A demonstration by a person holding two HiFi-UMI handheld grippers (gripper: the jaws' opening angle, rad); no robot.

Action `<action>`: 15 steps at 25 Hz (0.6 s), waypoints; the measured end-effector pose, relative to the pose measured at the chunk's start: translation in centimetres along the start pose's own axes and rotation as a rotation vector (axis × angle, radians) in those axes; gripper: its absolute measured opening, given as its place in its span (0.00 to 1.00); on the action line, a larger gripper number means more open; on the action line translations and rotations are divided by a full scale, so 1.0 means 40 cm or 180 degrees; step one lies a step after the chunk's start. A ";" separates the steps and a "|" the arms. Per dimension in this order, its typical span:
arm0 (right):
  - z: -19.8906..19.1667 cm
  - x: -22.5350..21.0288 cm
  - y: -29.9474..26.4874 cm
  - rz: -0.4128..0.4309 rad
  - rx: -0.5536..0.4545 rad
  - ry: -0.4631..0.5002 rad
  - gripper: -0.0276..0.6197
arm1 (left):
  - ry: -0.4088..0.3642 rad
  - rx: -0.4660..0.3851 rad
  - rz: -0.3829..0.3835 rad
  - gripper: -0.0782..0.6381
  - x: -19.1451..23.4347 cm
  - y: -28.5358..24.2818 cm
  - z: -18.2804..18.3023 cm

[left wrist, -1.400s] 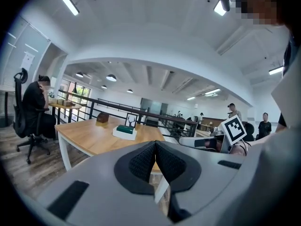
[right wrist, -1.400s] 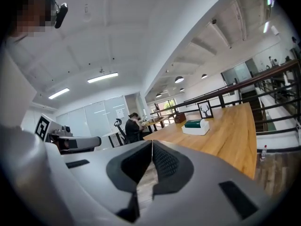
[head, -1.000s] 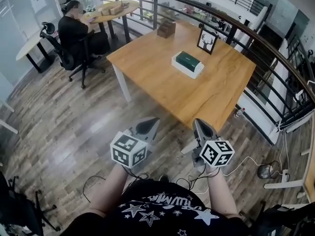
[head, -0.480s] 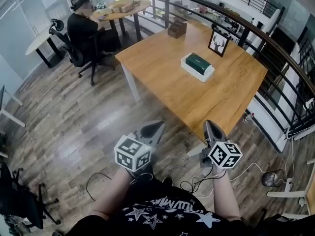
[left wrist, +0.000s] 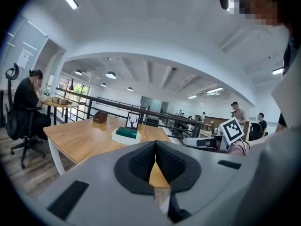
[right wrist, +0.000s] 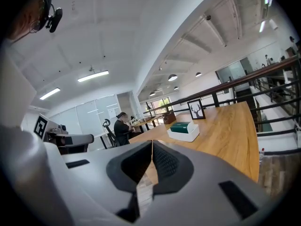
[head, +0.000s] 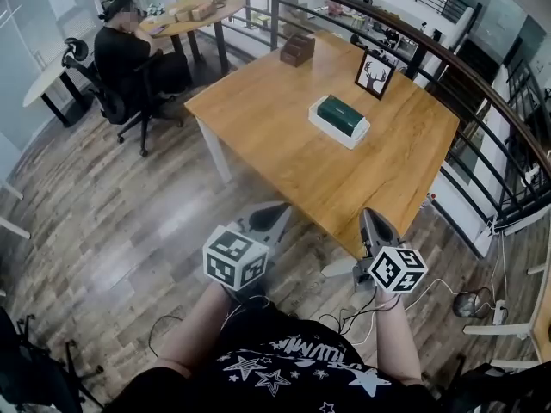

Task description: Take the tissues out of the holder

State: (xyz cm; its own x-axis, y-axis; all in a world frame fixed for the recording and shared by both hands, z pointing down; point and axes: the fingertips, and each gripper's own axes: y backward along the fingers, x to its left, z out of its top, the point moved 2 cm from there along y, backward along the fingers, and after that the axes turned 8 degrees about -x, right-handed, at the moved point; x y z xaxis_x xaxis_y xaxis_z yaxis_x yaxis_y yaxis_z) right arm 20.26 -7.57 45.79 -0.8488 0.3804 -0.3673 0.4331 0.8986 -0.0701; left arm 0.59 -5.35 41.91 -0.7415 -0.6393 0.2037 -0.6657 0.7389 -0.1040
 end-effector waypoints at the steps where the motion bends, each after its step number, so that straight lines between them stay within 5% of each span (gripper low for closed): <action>1: 0.005 -0.003 -0.020 -0.0025 -0.0004 0.0014 0.07 | 0.0000 0.0003 -0.0034 0.13 0.020 -0.016 0.006; 15: 0.027 -0.026 -0.345 -0.0332 0.0035 -0.0020 0.07 | 0.0044 0.0099 -0.0263 0.13 0.338 -0.212 0.069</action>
State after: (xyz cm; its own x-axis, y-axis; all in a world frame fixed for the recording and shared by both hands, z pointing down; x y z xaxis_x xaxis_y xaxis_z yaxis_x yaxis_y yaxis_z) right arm 15.50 -20.61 46.16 -0.8875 0.2834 -0.3634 0.3457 0.9308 -0.1184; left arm -4.02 -20.83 42.87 -0.6829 -0.6945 0.2263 -0.7269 0.6768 -0.1164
